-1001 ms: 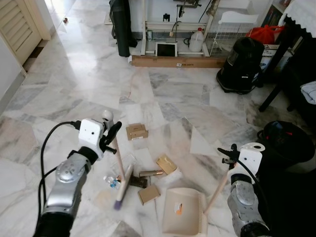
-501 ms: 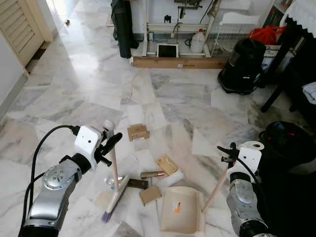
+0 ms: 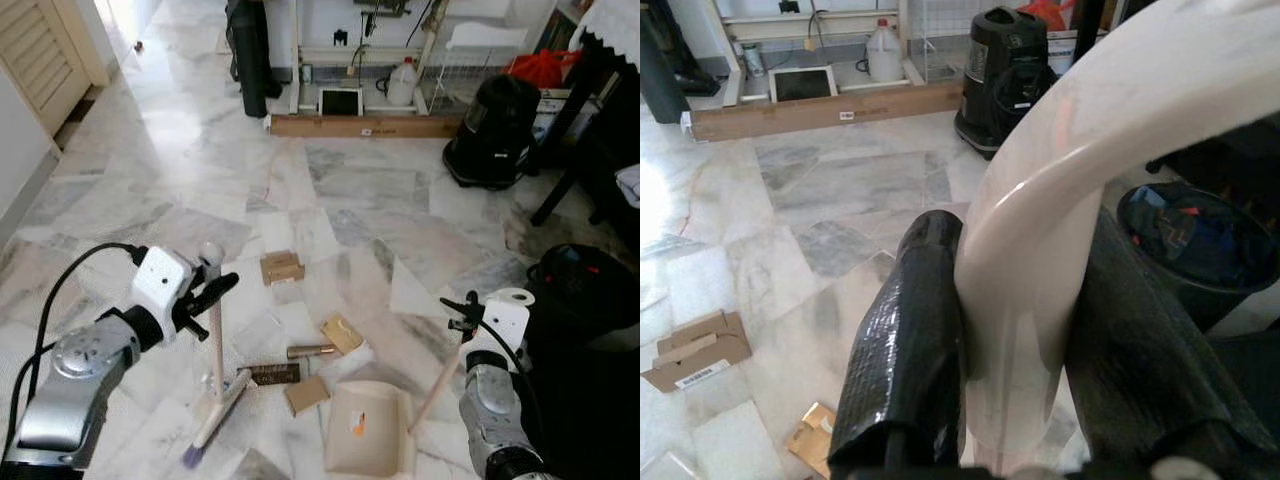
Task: Sweep floor
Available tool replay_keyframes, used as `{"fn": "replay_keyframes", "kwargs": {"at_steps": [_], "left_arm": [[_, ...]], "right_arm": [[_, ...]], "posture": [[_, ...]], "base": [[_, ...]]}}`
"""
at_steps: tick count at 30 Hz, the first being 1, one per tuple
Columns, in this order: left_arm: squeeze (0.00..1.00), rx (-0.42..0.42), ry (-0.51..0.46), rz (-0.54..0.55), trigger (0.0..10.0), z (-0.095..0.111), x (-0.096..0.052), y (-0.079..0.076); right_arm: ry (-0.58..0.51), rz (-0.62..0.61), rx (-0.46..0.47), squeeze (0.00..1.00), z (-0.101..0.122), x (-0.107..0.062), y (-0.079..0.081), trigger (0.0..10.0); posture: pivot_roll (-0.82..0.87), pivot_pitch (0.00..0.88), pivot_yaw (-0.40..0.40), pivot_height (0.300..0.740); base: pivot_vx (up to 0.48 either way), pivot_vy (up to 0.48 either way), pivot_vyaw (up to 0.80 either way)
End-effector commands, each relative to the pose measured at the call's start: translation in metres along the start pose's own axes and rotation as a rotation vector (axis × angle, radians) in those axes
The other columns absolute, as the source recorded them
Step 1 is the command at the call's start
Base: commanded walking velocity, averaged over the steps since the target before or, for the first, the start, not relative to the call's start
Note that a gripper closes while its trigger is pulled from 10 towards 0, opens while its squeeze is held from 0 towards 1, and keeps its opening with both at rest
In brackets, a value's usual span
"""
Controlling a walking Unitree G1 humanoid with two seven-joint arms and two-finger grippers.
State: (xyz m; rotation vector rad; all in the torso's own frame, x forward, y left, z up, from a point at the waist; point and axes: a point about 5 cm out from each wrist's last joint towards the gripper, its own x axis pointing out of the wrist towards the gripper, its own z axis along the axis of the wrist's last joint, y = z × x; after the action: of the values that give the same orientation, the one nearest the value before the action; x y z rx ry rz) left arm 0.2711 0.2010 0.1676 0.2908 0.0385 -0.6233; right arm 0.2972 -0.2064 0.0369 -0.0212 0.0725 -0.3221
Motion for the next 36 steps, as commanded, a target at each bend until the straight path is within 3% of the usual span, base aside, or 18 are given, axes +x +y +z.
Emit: {"fn": "replay_keyframes", "kwargs": {"at_steps": [1,10,22,28,36], "left_arm": [[0.00,0.001,-0.021,-0.036,10.0,0.009,-0.001,-0.002],[0.00,-0.087,-0.081,-0.072,10.0,0.029,0.007,-0.002],[0.00,-0.068,-0.023,-0.023,10.0,0.010,0.019,-0.007],[0.00,-0.106,0.001,0.015,10.0,-0.008,0.021,-0.008],[0.00,-0.157,-0.007,0.217,10.0,-0.030,0.030,-0.002]], "right_arm": [[-0.025,-0.007,0.010,0.00,0.005,0.003,-0.001,10.0],[-0.024,-0.014,0.009,0.00,0.004,0.002,-0.003,10.0],[-0.029,-0.017,0.005,0.00,0.005,0.003,-0.006,10.0],[-0.032,-0.016,0.007,0.00,0.005,0.003,-0.005,10.0],[-0.059,0.024,0.027,0.00,0.008,0.002,-0.001,10.0]], "posture": [[0.24,0.112,0.003,0.740],[0.24,0.110,0.002,0.740],[0.22,0.115,-0.005,0.740],[0.22,0.115,-0.008,0.740],[0.21,0.124,-0.015,0.740]], "base": [[0.000,0.000,0.00],[0.000,0.000,0.00],[0.000,0.000,0.00],[0.000,0.000,0.00],[0.000,0.000,0.00]]}}
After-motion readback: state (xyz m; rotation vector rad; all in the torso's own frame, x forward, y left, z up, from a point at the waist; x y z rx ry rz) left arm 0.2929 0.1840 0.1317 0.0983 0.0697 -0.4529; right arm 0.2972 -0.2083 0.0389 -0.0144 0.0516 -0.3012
